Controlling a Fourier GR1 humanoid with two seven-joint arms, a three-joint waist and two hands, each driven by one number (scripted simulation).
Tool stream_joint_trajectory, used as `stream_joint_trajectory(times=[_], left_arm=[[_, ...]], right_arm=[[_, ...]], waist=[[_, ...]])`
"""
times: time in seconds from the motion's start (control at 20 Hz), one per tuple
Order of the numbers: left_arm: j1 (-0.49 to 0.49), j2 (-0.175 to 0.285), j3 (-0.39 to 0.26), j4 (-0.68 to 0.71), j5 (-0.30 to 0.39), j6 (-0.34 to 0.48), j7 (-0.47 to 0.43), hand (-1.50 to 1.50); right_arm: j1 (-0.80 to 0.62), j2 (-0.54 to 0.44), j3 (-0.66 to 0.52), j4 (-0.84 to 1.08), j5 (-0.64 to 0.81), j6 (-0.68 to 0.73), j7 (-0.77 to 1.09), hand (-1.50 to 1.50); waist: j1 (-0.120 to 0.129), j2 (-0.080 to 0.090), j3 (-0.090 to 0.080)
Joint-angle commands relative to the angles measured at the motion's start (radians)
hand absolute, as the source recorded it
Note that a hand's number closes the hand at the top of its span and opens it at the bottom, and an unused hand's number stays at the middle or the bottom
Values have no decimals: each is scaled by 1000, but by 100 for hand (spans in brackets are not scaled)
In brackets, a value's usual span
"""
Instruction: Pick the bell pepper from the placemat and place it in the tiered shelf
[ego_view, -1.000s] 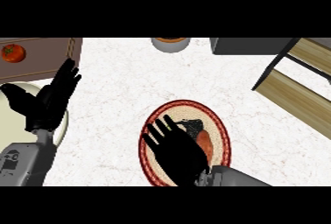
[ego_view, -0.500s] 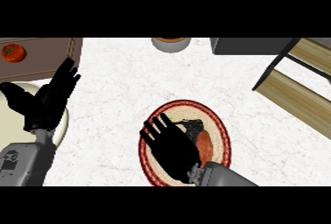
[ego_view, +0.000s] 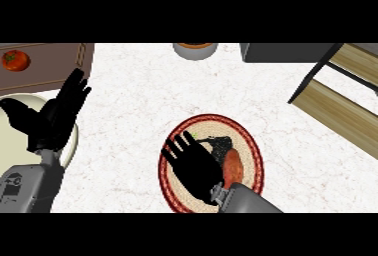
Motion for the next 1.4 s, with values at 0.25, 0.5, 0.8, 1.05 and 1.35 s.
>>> stream_joint_trajectory(times=[0.25, 0.5, 0.8, 1.05, 1.35], left_arm=[[38, -22, -3, -113, -23, 11, 81, 0], [29, -63, -27, -49, -57, 19, 15, 0], [-36, -17, 35, -65, -12, -6, 100, 0], [43, 19, 86, -36, 8, -34, 33, 0], [93, -7, 72, -77, -23, 10, 32, 0]], right_arm=[[21, 27, -69, 173, 89, -67, -116, 150], [-16, 42, -15, 209, 153, -167, -203, 150], [25, 62, -50, 124, 148, -228, -213, 150], [403, -123, -22, -145, 31, -248, -213, 150], [705, -317, -78, -452, -142, -329, -310, 150]], waist=[[2, -1, 0], [2, 0, 0], [-3, -1, 0], [-54, -11, 0], [-93, -21, 1]])
